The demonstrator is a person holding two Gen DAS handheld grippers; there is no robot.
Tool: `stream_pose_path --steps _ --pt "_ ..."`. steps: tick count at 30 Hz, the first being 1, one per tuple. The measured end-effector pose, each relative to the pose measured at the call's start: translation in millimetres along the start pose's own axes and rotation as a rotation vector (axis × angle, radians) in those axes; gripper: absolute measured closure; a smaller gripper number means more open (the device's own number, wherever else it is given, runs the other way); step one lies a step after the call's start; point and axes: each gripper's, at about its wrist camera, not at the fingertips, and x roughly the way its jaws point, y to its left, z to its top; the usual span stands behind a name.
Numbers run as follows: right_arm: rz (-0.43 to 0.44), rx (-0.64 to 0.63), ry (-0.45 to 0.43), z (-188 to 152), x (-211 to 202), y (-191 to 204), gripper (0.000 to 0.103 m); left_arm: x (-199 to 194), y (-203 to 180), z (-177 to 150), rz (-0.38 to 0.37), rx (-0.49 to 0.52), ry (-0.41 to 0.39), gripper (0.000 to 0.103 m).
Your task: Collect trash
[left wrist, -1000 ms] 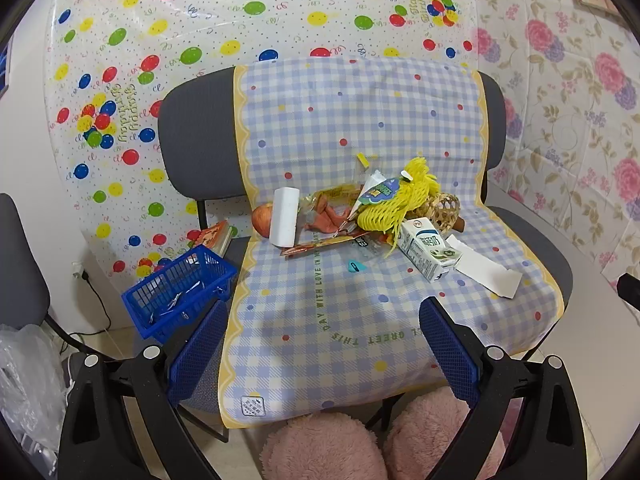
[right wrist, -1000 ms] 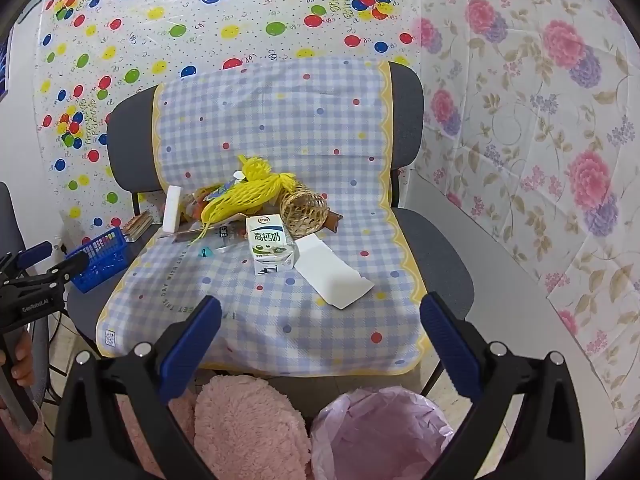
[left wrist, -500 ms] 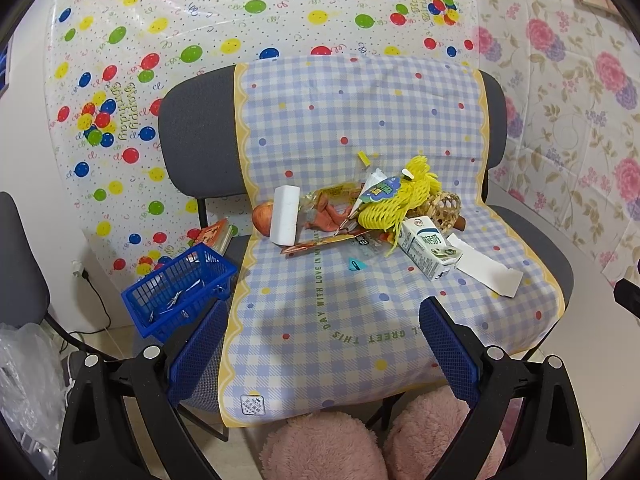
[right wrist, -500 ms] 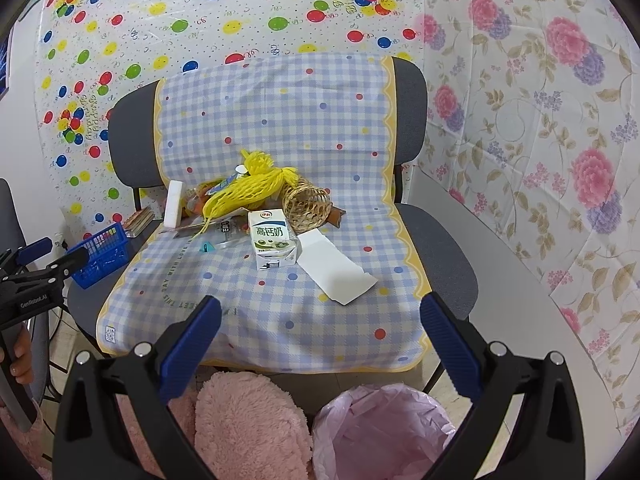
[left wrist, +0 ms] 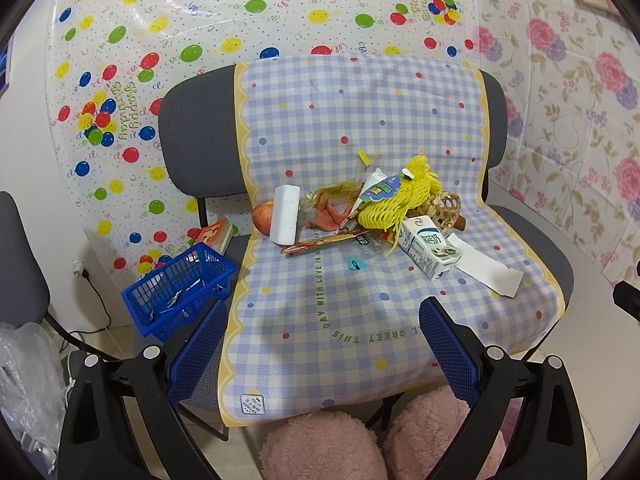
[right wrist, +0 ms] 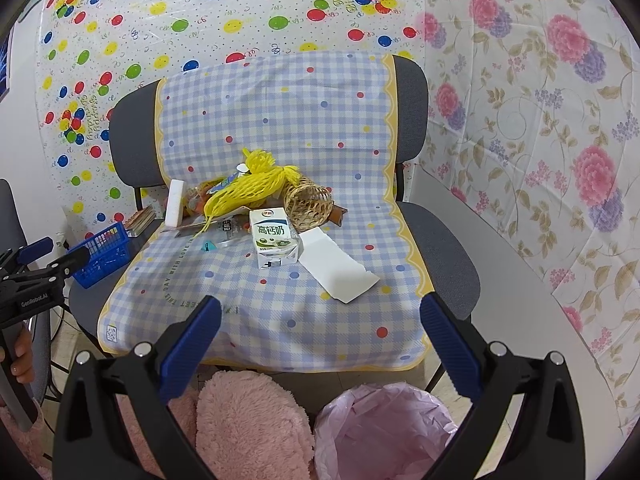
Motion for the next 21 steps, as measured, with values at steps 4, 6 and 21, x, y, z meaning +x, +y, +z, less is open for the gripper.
stream_pose_path --steps 4,6,21 --pt "-0.003 -0.005 -0.002 -1 0 0 0.006 0 0 -1 0.001 0.003 0.007 0.008" --pt "-0.008 -0.010 -0.003 -1 1 1 0.006 0 0 -1 0.001 0.003 0.008 0.008" --pt "-0.077 -0.131 0.029 -1 22 1 0.006 15 0 -11 -0.009 0.034 0.041 0.008"
